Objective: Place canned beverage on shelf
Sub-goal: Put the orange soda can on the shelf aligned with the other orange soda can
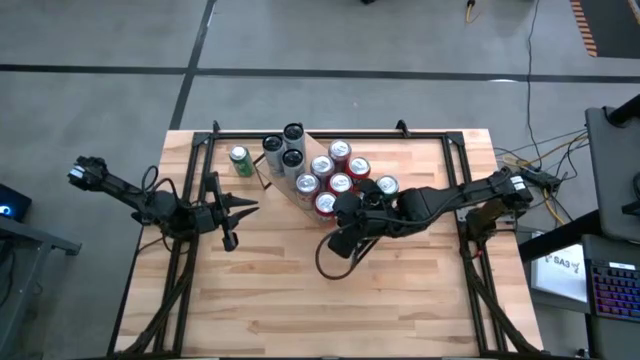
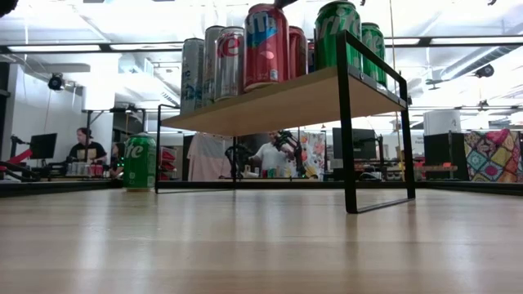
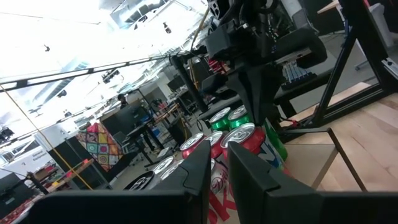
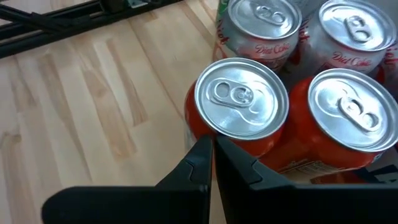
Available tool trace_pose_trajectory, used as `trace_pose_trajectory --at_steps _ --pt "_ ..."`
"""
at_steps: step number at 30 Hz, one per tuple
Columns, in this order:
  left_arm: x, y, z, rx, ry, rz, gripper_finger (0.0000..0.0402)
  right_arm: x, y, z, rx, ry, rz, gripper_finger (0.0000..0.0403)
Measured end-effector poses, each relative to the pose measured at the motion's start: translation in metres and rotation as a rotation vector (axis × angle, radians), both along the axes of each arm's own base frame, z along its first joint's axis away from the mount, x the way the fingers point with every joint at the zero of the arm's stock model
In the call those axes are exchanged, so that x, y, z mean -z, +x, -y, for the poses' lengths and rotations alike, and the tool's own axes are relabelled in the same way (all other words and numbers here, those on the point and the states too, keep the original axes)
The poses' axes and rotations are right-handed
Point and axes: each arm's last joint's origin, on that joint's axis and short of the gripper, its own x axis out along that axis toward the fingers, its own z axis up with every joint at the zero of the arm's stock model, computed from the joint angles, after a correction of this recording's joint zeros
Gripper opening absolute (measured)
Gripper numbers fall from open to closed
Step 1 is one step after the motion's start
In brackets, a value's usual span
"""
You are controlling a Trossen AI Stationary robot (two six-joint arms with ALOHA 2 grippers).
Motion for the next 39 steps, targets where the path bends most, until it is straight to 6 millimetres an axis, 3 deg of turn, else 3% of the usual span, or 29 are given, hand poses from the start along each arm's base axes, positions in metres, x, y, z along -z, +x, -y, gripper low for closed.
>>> trace_pose_trajectory --at_steps 11,15,22,32,39 --pt "0.000 0.000 0.000 0.000 0.000 0.000 0.0038 -0.003 -0.002 0.001 0.006 -0.022 0.006 0.0009" --pt "0.000 0.000 0.000 0.000 0.000 0.000 0.0038 -0.026 -0.010 0.005 0.035 -0.052 0.069 0.0009" --pt "0.000 0.000 0.000 0.000 0.000 0.000 0.0038 -0.061 -0.023 0.033 0.130 -0.079 0.099 0.0009" --pt "0.000 0.000 0.000 0.000 0.000 0.000 0.0038 -0.048 -0.038 0.085 0.386 -0.021 -0.085 0.0009" --pt "0.000 0.000 0.000 0.000 0.000 0.000 0.0038 -0.040 -0.041 0.098 0.445 -0.016 -0.131 0.0009"
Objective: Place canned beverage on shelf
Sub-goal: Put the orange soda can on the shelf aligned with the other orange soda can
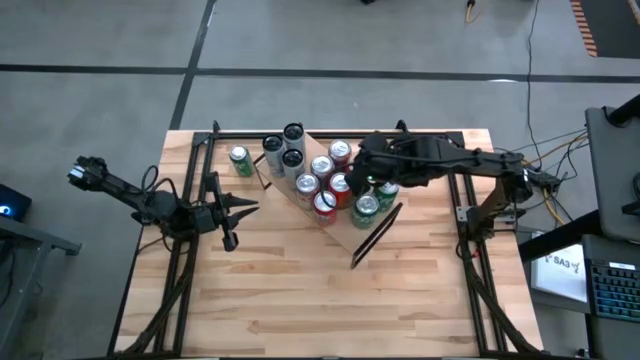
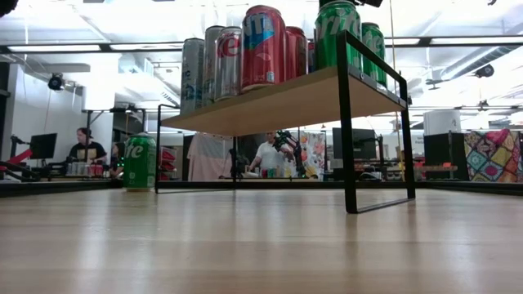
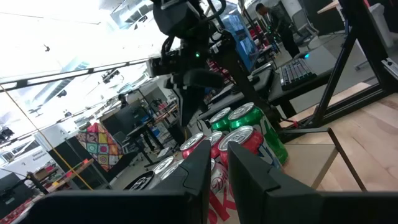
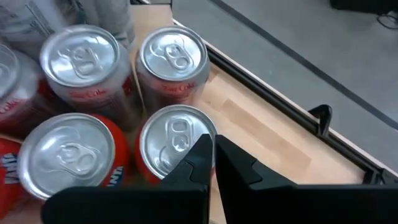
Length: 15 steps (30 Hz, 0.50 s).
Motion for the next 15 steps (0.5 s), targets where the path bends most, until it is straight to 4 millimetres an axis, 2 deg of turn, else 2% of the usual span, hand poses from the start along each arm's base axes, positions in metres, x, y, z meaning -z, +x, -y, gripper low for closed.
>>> trace_pose_trajectory --at_steps 6,15 --pt "0.0000 0.0000 0.0000 0.000 0.000 0.000 0.0038 0.0099 0.0016 0.0062 0.015 -0.008 -0.044 0.0009" --pt "0.0000 0.0000 0.0000 0.000 0.000 0.000 0.0038 0.0108 0.0035 0.0061 0.011 -0.005 -0.036 0.0009"
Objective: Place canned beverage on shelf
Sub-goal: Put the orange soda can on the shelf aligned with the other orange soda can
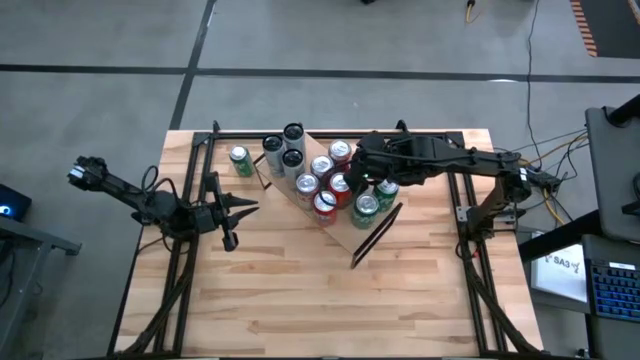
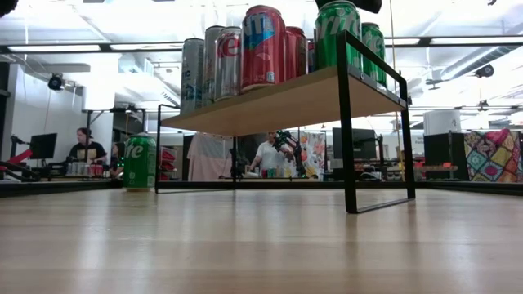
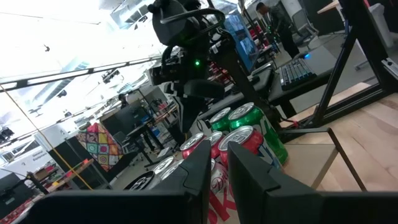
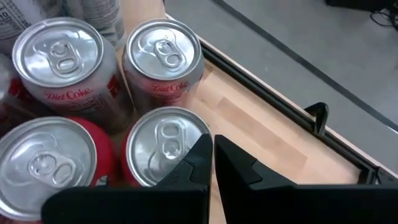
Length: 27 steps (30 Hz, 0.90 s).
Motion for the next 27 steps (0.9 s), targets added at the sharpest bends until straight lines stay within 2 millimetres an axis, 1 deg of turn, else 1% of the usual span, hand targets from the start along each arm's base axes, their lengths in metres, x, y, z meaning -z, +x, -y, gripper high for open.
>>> trace_pose_trajectory --at_steps 14,23,27 --pt "0.000 0.000 0.000 0.000 0.000 0.000 0.0038 0.002 0.002 -0.001 0.001 0.015 0.006 0.0009" --pt "0.000 0.000 0.000 0.000 0.000 0.000 0.0038 0.015 0.003 0.000 0.010 -0.003 -0.039 0.0009" --pt "0.000 0.000 0.000 0.000 0.000 0.000 0.0038 0.015 0.003 0.000 0.016 -0.001 -0.035 0.0009"
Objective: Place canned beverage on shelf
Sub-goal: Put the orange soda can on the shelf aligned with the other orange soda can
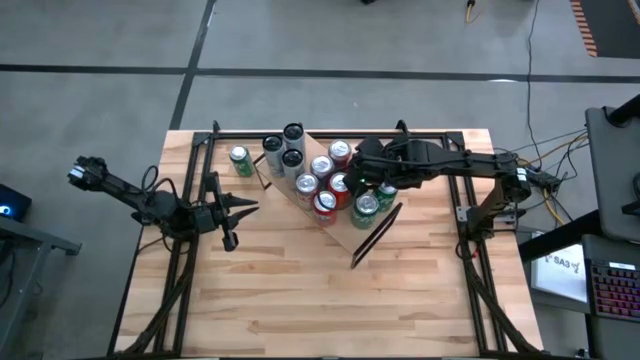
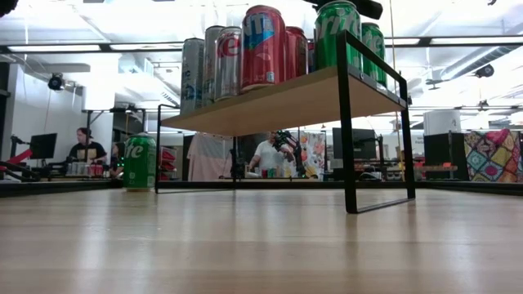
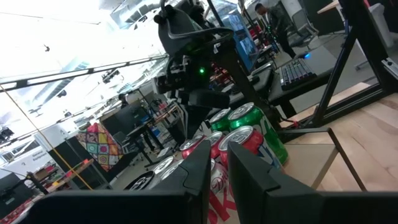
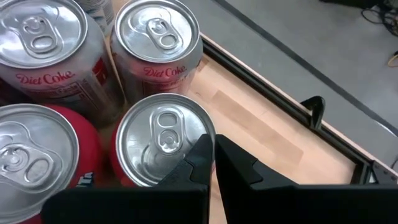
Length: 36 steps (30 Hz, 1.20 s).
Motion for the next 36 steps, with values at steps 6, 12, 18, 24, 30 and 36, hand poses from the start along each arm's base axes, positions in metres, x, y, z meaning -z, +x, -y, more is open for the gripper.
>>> trace_pose_trajectory --at_steps 6,12,18,24,30,36 --pt "0.0000 0.0000 0.0000 0.000 0.000 0.000 0.0038 -0.0003 0.0023 -0.0005 -0.009 0.021 0.024 0.0009" --pt "0.0000 0.0000 0.0000 0.000 0.000 0.000 0.0038 -0.0008 0.0040 -0.0017 -0.018 0.041 0.045 0.0009" --pt "0.0000 0.0000 0.0000 0.000 0.000 0.000 0.0038 -0.0008 0.0046 -0.0020 -0.018 0.056 0.056 0.0009" --pt "0.0000 0.0000 0.0000 0.000 0.000 0.000 0.0038 -0.0016 0.0066 -0.0056 -0.031 0.061 0.076 0.0009" --pt "0.0000 0.0000 0.0000 0.000 0.000 0.000 0.0038 -0.0017 0.0070 -0.0071 -0.031 0.063 0.084 0.0009" --pt "0.0000 0.0000 0.0000 0.000 0.000 0.000 0.0038 -0.0052 0.0068 -0.0070 -0.039 0.055 0.091 0.0009"
